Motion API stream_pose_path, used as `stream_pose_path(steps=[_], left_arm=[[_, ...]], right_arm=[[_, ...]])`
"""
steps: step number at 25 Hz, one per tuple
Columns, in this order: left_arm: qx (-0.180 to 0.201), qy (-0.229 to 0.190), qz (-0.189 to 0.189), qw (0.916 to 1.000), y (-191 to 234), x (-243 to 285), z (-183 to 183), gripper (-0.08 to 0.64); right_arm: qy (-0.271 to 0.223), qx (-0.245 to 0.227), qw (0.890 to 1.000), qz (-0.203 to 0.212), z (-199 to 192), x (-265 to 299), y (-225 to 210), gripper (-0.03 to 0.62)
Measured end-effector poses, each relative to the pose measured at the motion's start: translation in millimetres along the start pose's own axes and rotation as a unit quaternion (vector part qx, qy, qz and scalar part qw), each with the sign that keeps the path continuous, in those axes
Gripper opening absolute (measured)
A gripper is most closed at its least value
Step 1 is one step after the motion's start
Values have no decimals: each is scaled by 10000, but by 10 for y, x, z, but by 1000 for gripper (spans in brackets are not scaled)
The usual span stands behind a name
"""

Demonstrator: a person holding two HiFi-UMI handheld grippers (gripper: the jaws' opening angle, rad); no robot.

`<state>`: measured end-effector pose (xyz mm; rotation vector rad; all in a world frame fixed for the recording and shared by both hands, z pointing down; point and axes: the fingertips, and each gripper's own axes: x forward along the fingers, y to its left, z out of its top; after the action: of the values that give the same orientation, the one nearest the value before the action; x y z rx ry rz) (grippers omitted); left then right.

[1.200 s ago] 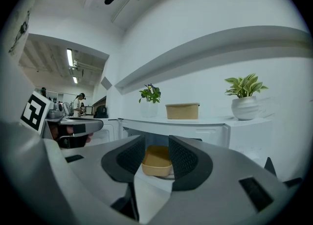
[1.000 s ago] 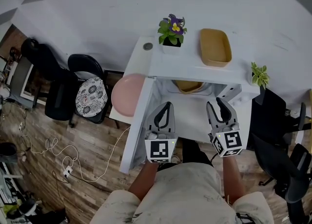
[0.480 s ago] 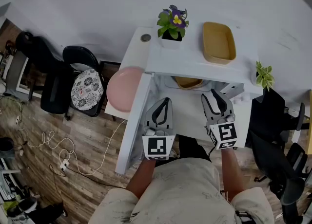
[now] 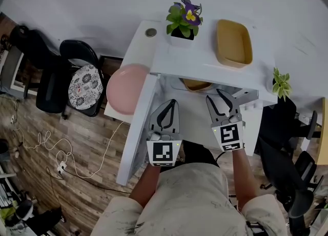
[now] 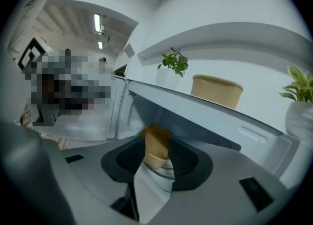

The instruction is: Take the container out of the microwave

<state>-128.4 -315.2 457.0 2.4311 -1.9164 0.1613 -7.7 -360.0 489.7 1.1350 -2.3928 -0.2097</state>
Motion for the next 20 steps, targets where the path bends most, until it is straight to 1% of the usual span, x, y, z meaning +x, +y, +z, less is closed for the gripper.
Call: stream_pose_path(steps=[3, 5, 9, 13, 14, 15, 16, 18, 19, 20], left_arm=[[-109, 95, -4, 9999, -20, 1, -70, 8], [-118, 89, -9, 9999, -28, 1, -92, 8], [-145, 101, 10, 9998, -22, 0, -136, 8], [-159, 139, 50, 9998, 6, -5, -189, 8], [-171, 141, 57, 9997, 12, -9, -194, 8], [-177, 143, 59, 9997, 15, -12, -198, 8], [-178, 145, 63, 9997, 19, -16, -202, 8], [-180, 153, 82, 9997, 29, -24, -214, 8], [-180, 161, 95, 9997, 34, -29, -221, 8], [-177, 169, 103, 9996, 36, -34, -228, 8]], right_arm=[[229, -660, 9976, 19, -48, 109, 42, 153], [359, -1089, 9934, 98, -91, 169, 94, 153], [620, -1960, 9782, 281, -210, 290, 217, 156], [802, -2432, 9659, 384, -288, 374, 306, 161], [865, -2582, 9613, 409, -308, 393, 325, 163], [962, -2809, 9540, 424, -338, 414, 340, 163], [1091, -3111, 9431, 425, -377, 437, 350, 163], [1349, -3711, 9178, 419, -458, 484, 353, 167], [1439, -3891, 9088, 441, -491, 503, 354, 167], [1504, -3984, 9035, 487, -521, 516, 358, 167]])
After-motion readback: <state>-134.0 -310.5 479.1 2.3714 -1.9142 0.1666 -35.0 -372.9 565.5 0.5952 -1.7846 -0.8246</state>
